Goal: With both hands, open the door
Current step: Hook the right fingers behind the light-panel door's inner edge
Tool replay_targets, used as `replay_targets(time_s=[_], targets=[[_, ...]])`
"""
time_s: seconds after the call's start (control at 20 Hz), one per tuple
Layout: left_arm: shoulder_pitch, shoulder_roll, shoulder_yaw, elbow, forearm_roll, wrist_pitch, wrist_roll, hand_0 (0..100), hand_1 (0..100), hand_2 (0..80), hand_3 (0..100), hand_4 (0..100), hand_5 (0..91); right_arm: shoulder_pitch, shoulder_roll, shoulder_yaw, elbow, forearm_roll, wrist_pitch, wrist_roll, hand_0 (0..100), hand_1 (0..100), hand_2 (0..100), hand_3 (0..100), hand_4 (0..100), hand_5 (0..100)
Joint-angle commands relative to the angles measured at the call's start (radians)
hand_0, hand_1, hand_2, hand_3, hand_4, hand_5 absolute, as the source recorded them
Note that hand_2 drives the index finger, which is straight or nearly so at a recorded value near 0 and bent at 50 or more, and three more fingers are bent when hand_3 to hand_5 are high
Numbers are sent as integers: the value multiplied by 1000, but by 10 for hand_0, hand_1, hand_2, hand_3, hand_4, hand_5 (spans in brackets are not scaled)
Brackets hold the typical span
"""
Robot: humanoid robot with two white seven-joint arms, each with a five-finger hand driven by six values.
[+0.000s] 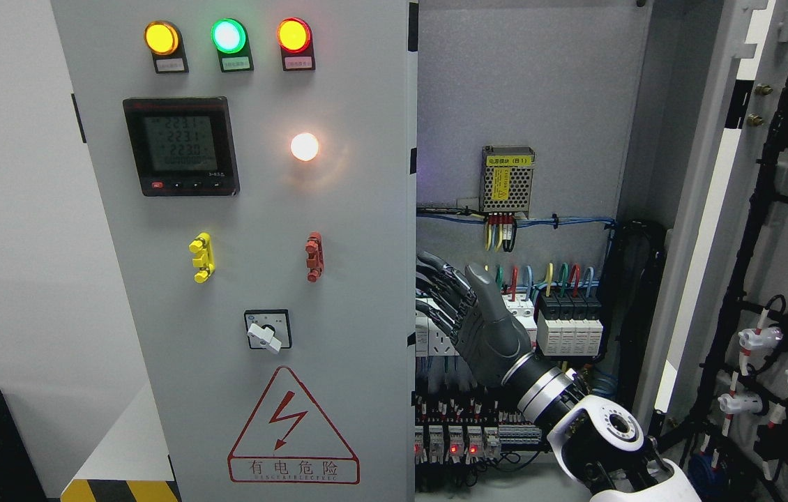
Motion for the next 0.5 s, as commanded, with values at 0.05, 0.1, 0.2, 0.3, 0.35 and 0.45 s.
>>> replay_targets(time_s=[0.05, 0.1, 0.2, 0.3, 0.35, 0.45], targets=[[0, 0, 0, 0, 18, 0, 1, 120, 556, 0, 0, 0, 0, -9, -7, 1, 17, -5, 3, 25, 58, 141, 0, 0, 0, 0], [0, 0, 0, 0, 18, 0, -1, 120, 556, 0, 0, 0, 0, -9, -9, 1, 17, -7, 3, 25, 58, 141, 0, 0, 0, 0], [0, 0, 0, 0, 18, 0, 1, 120, 556, 0, 0, 0, 0, -18, -9, 1, 25, -14, 6, 26, 58, 141, 0, 0, 0, 0], [0, 0, 0, 0, 18, 0, 1, 120, 556, 0, 0, 0, 0, -22, -9, 1, 35, -25, 29, 28, 58, 141, 0, 0, 0, 0], [0, 0, 0, 0, 18, 0, 1, 120, 556, 0, 0, 0, 0, -22, -9, 1, 37, -33, 37, 28, 58, 141, 0, 0, 0, 0], [0, 0, 0, 0, 18, 0, 1, 120, 556, 0, 0, 0, 0, -22, -9, 1, 39, -34, 39, 28, 58, 141, 0, 0, 0, 0]])
